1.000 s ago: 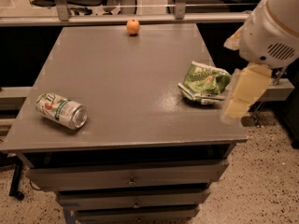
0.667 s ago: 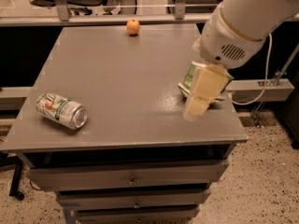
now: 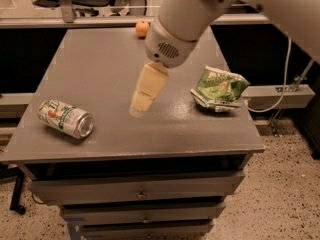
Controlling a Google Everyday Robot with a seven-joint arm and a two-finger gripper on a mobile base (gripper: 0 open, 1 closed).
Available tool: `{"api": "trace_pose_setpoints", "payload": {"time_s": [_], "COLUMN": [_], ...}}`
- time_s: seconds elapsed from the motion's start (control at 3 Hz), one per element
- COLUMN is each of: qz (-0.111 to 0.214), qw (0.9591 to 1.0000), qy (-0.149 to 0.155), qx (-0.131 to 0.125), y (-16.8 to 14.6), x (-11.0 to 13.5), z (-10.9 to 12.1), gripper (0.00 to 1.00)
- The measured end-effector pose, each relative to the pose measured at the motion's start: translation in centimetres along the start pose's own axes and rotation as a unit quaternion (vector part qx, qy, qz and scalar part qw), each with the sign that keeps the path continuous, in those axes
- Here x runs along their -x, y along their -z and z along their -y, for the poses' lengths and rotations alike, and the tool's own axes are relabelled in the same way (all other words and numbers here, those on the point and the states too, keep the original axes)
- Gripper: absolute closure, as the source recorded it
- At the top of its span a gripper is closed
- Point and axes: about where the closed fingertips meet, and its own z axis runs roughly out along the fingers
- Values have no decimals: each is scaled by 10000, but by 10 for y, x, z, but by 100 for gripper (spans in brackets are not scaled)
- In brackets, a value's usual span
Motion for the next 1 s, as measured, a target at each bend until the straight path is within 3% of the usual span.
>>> {"api": "trace_pose_setpoints", "payload": {"time_s": [0.33, 1.0], "qz": [-50, -359], "qw": [9996, 9967], "qy": [-154, -497], "qx": [240, 524], "y": [-34, -86], "x": [33, 76], "z": [7, -6], "gripper": [0, 0]}}
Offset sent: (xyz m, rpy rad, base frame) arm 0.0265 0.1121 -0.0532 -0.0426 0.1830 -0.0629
